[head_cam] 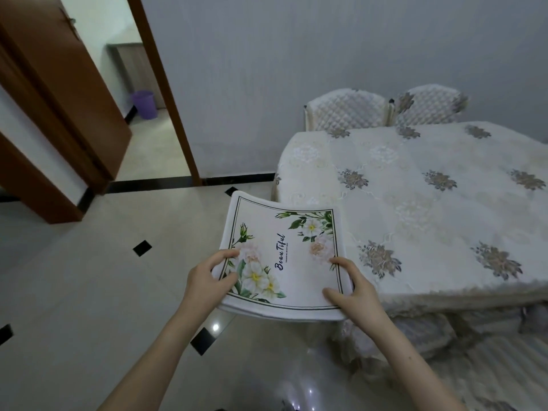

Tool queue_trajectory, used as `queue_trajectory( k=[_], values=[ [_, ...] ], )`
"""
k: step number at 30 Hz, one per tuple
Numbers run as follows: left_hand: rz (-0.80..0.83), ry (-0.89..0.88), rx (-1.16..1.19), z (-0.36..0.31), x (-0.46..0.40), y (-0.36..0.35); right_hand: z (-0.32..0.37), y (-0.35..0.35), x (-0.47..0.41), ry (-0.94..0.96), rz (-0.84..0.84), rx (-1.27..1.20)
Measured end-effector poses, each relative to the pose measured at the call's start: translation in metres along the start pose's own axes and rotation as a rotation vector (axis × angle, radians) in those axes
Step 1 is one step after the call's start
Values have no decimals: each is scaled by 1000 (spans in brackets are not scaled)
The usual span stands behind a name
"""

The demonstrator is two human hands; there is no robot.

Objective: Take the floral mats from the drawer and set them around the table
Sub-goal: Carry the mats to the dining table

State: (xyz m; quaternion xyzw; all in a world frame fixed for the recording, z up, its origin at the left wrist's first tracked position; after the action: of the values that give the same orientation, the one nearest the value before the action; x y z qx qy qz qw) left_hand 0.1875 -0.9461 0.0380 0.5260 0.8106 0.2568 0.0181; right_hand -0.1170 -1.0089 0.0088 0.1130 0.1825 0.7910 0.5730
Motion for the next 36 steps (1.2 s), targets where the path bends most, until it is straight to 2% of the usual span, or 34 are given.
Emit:
queue_trajectory(
  k=[9,21,26,36],
  values=[
    [152,-51,-35,-29,-148,-27,-26,-6,-108,-83,-96,8],
    [395,-165,-138,-104,-371,-51,-27,-20,-256,-229,-405,-11],
    [495,-207,-167,-130,-427,-90,-39,-9,-292,-301,-517,-9],
    [652,-153,-136,-173,-532,-180,-85,28,-381,-404,-642,-10]
  ],
)
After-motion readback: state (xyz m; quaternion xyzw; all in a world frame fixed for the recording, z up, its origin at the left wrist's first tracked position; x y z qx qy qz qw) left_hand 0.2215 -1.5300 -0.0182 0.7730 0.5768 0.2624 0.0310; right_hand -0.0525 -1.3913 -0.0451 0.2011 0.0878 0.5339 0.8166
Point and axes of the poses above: each hand's wrist, its own x-axis away from the middle knuckle, its own y-axis out of the back of the hand, z = x × y, the point moved 10 cm from there along -x, towards the middle knuckle, and after that the axes turned 11 degrees about y, right-handed, at the moved point
